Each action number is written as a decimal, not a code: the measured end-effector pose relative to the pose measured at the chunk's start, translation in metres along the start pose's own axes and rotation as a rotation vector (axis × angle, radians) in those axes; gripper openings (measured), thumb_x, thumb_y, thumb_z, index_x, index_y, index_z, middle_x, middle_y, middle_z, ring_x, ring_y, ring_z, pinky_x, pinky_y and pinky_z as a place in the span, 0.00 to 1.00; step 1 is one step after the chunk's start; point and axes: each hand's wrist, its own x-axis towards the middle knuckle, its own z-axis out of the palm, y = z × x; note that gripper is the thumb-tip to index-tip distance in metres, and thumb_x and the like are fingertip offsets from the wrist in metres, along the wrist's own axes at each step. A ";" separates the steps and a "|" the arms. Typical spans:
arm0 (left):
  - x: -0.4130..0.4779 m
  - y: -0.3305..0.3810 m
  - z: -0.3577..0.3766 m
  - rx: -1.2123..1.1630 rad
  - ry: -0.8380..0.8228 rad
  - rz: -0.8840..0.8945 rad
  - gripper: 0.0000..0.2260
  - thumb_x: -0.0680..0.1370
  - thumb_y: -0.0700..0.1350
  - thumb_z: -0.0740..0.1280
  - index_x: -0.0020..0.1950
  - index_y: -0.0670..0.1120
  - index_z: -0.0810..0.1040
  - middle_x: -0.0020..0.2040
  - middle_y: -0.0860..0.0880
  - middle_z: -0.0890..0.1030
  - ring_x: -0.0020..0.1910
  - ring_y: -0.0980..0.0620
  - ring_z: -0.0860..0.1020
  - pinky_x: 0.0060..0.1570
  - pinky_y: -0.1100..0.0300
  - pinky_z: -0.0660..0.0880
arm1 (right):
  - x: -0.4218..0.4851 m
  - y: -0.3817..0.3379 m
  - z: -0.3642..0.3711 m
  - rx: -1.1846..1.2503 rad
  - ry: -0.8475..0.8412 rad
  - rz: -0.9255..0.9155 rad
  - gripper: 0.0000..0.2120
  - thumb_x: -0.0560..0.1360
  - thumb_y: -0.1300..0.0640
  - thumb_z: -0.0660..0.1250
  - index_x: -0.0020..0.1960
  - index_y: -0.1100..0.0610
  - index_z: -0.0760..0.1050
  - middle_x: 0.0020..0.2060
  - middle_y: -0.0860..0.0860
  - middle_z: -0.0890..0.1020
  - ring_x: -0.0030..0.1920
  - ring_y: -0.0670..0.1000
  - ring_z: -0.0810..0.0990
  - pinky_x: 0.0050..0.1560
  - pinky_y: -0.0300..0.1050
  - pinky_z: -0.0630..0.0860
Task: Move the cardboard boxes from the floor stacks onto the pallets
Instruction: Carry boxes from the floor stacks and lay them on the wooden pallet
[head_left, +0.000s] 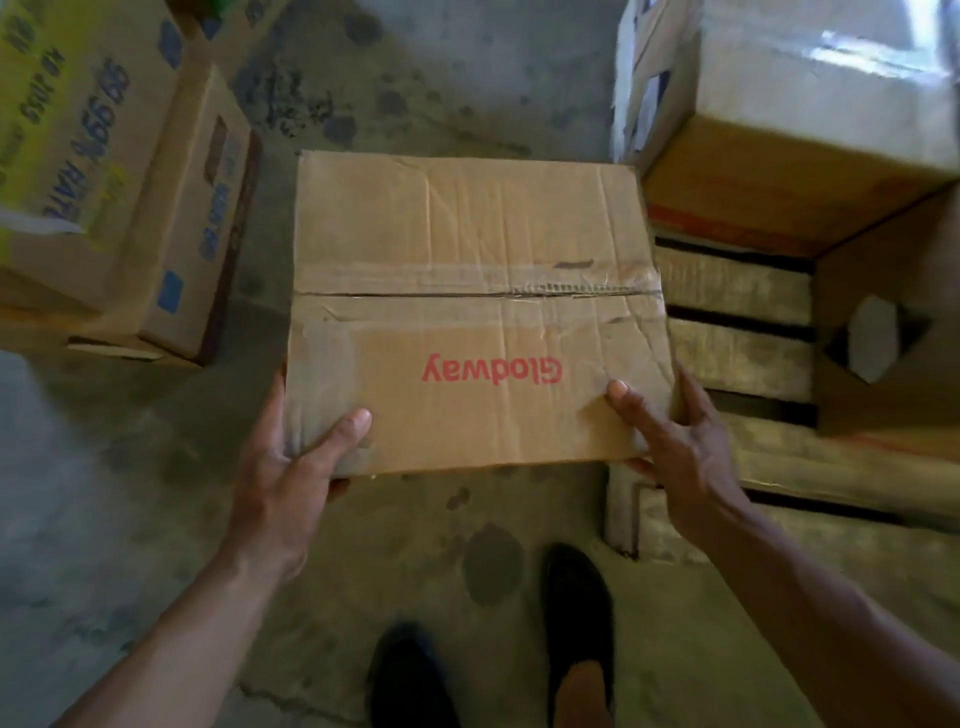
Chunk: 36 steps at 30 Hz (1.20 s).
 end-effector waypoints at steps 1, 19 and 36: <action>0.001 0.002 0.017 0.017 -0.032 0.016 0.29 0.70 0.52 0.74 0.70 0.60 0.72 0.60 0.50 0.82 0.57 0.48 0.82 0.49 0.48 0.81 | -0.003 -0.002 -0.017 0.020 0.033 -0.010 0.35 0.70 0.52 0.73 0.75 0.43 0.66 0.61 0.46 0.78 0.51 0.43 0.84 0.39 0.38 0.82; 0.039 -0.006 0.291 0.214 -0.304 0.166 0.35 0.66 0.60 0.76 0.72 0.64 0.69 0.64 0.53 0.79 0.61 0.47 0.79 0.53 0.39 0.80 | 0.049 0.002 -0.255 0.147 0.397 -0.044 0.34 0.72 0.52 0.74 0.75 0.41 0.65 0.61 0.43 0.76 0.57 0.50 0.80 0.38 0.39 0.82; 0.019 -0.019 0.340 0.176 -0.190 0.169 0.37 0.69 0.58 0.75 0.75 0.61 0.65 0.67 0.52 0.77 0.64 0.48 0.78 0.58 0.41 0.78 | 0.096 0.014 -0.238 0.460 0.908 0.107 0.50 0.60 0.42 0.84 0.71 0.54 0.59 0.61 0.50 0.73 0.59 0.51 0.78 0.63 0.56 0.78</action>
